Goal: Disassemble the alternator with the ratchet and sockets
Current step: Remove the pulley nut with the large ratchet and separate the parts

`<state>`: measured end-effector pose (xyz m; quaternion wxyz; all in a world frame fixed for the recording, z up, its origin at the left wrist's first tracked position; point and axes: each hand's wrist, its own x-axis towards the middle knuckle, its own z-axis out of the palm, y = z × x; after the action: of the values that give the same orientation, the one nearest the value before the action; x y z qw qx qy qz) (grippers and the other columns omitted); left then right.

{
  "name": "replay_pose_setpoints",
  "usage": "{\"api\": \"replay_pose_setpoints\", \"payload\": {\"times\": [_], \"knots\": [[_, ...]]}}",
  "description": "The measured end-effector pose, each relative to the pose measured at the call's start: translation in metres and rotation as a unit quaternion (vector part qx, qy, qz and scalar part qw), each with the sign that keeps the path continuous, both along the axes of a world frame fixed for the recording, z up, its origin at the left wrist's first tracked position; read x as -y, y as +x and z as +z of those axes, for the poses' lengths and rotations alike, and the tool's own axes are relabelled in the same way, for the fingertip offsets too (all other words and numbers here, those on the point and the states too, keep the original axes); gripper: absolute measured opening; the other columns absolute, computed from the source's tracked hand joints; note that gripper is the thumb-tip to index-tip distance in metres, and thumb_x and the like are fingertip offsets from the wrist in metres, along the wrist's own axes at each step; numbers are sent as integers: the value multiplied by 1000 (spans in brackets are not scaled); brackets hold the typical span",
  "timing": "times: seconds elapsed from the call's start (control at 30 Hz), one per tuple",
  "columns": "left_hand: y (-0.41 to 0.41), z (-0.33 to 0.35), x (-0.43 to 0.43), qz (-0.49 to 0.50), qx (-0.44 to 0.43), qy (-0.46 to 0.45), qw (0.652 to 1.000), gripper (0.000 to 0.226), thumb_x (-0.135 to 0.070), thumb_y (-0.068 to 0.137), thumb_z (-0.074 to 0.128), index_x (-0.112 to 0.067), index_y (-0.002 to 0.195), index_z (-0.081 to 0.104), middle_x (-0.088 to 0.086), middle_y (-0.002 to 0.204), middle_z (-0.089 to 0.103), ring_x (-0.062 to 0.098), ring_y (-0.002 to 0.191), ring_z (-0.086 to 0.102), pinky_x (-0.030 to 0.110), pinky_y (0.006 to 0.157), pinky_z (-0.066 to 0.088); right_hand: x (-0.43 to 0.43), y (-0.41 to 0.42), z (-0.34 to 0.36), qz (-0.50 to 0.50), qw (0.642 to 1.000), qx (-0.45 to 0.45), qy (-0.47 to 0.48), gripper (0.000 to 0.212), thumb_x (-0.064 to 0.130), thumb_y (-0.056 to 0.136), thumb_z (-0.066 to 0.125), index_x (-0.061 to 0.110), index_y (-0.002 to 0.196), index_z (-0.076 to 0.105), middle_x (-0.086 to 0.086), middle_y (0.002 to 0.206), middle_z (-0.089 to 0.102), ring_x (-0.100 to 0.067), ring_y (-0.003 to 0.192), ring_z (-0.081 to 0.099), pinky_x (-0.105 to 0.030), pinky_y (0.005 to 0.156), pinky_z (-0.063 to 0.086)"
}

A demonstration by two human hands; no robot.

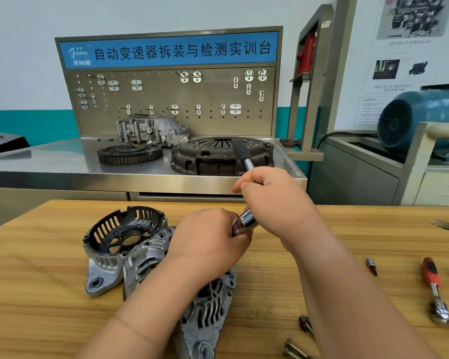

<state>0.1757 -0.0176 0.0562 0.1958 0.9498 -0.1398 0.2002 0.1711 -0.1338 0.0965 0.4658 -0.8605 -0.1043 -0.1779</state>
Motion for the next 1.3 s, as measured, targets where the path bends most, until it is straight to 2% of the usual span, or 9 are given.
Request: {"api": "replay_pose_setpoints", "payload": {"times": [0.1, 0.27, 0.4, 0.53, 0.63, 0.73, 0.87, 1.07, 1.3], "knots": [[2, 1, -1, 5, -7, -9, 1000, 45, -38, 84, 52, -18, 48, 34, -2, 45, 39, 19, 49, 39, 27, 47, 26, 3, -3, 2, 89, 995, 25, 25, 30, 8, 90, 50, 26, 76, 69, 5, 66, 63, -11, 68, 60, -25, 58, 49], [3, 0, -3, -9, 22, -10, 1000, 29, -44, 83, 51, -20, 67, 50, -1, 64, 57, 21, 67, 55, 29, 55, 41, 16, -3, 7, 278, 957, 84, -14, 33, -10, 82, 57, 19, 69, 69, 0, 84, 60, -15, 79, 59, -24, 74, 50], [3, -2, -5, -21, 35, 11, 999, 35, -57, 81, 46, -24, 83, 57, -3, 73, 62, 19, 74, 59, 28, 58, 44, 22, -2, 8, 365, 929, 66, 20, 35, -18, 72, 56, 15, 64, 66, -13, 85, 56, -8, 77, 56, -18, 67, 45], [2, -2, -4, -17, 30, -19, 999, 38, -53, 83, 46, -24, 59, 43, -5, 52, 49, 16, 54, 48, 26, 47, 33, 13, -1, 7, 308, 948, 78, 35, 35, -15, 77, 57, 17, 68, 68, 12, 72, 62, 0, 73, 58, -14, 69, 44], [2, -4, -4, -2, 13, -39, 999, 48, -47, 83, 51, -22, 44, 40, -5, 35, 40, 13, 41, 37, 26, 43, 24, 6, -3, 6, 220, 971, 61, 72, 35, -5, 81, 57, 24, 65, 68, 11, 64, 62, -3, 62, 55, -14, 58, 45], [1, -3, -4, 0, 5, -28, 1000, 42, -43, 78, 49, -22, 42, 40, -3, 33, 35, 15, 41, 32, 28, 43, 22, -3, -1, -1, 85, 994, 33, 60, 29, 7, 84, 53, 27, 70, 69, 19, 56, 59, -1, 53, 51, -22, 51, 45], [1, -4, -1, -9, 22, -4, 1000, 45, -40, 78, 48, -18, 45, 29, -1, 37, 31, 14, 42, 30, 27, 43, 21, -2, 1, -3, -7, 999, 31, 5, 25, 12, 84, 49, 23, 73, 68, 11, 60, 61, -7, 65, 57, -29, 58, 49], [4, -2, -5, -17, 31, -15, 999, 34, -42, 79, 53, -21, 56, 39, -3, 50, 47, 13, 52, 45, 26, 46, 29, 2, 0, -2, 96, 991, 88, -2, 11, 19, 79, 67, 22, 69, 69, 6, 72, 66, -7, 71, 59, -27, 62, 52], [2, -1, -8, -83, 40, -12, 996, 19, -46, 80, 51, -36, 71, 37, -10, 70, 55, 15, 72, 58, 28, 55, 44, 14, 3, 2, 315, 942, 113, 34, 27, 19, 81, 70, 3, 62, 60, 5, 68, 53, -2, 65, 51, -16, 66, 42]]}}
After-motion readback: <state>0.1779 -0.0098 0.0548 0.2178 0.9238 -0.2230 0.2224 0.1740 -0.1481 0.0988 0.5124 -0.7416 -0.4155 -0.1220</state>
